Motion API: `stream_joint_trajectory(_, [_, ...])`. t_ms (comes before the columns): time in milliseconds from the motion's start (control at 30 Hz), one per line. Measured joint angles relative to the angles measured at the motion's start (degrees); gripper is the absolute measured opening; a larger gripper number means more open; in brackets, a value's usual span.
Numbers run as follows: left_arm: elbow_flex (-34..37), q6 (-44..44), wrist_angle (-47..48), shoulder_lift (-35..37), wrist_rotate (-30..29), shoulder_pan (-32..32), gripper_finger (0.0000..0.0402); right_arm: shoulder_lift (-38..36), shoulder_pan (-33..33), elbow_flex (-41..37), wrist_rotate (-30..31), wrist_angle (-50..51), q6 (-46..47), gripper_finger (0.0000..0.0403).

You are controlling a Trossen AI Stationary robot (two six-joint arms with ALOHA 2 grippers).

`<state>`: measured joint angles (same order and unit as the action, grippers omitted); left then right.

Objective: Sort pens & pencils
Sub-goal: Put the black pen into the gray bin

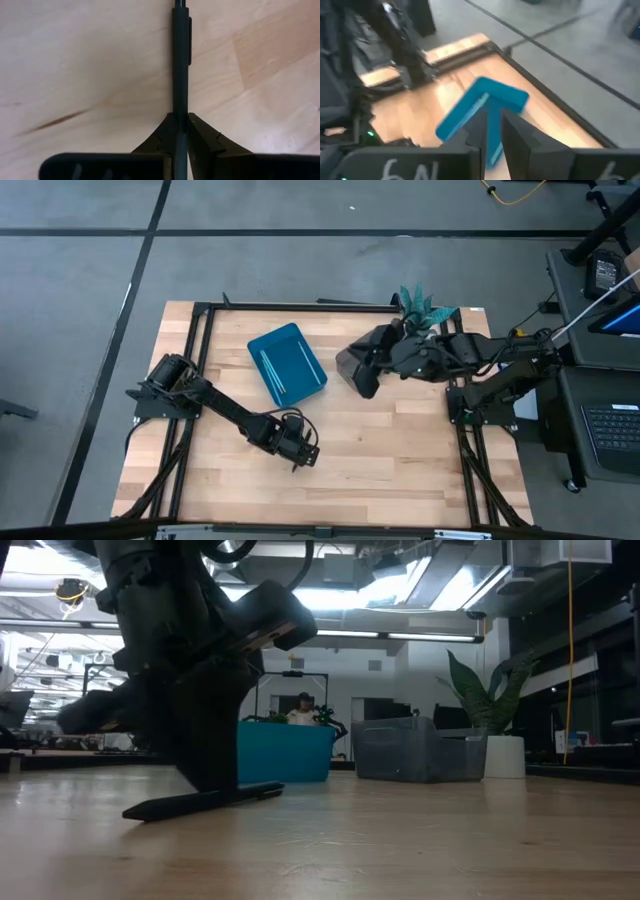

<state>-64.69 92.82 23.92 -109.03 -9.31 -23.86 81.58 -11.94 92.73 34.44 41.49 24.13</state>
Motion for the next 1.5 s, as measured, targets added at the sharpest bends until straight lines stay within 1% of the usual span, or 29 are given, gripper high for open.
stream_joint_trajectory(200, [0.0,-0.6,0.0,0.2,-1.9,-0.3,0.0024,0.0,0.0,0.0,2.2,7.5,6.5,0.0052])
stream_joint_trajectory(367, [-0.3,-1.6,1.1,1.0,-3.6,-0.8,0.0024,0.0,0.0,0.0,3.4,11.4,10.4,0.0052])
stream_joint_trajectory(467, [-1.0,-2.1,1.9,1.7,-3.9,-0.8,0.0024,0.0,0.0,0.0,3.5,11.4,11.3,0.0052])
stream_joint_trajectory(733, [-2.5,-3.8,4.0,3.5,-6.9,-1.0,0.0025,0.0,0.0,-0.1,3.7,11.1,11.7,0.0052])
stream_joint_trajectory(900, [-2.7,-4.8,4.3,5.8,-10.6,-1.1,0.0025,0.0,0.0,-0.2,3.7,12.1,12.3,0.0052])
stream_joint_trajectory(1133, [-2.7,-6.5,5.0,9.6,-16.6,-1.6,0.0025,0.0,-0.1,-0.6,5.7,20.1,18.1,0.0052])
stream_joint_trajectory(1233, [-2.7,-8.5,4.6,11.3,-19.0,-1.6,0.0025,0.0,0.0,-3.2,5.4,20.0,20.0,0.0052])
stream_joint_trajectory(1300, [-2.7,-9.8,4.7,12.5,-20.4,-1.6,0.0025,0.0,0.0,-5.6,3.5,18.6,21.3,0.0052])
stream_joint_trajectory(1400, [-2.8,-12.2,4.3,14.3,-22.5,-1.6,0.0025,0.0,0.0,-11.6,-0.2,13.1,22.3,0.0052])
stream_joint_trajectory(1500, [-2.8,-14.5,4.4,16.5,-23.9,-1.6,0.0025,0.1,-0.1,-17.2,-1.2,7.6,23.6,0.0052])
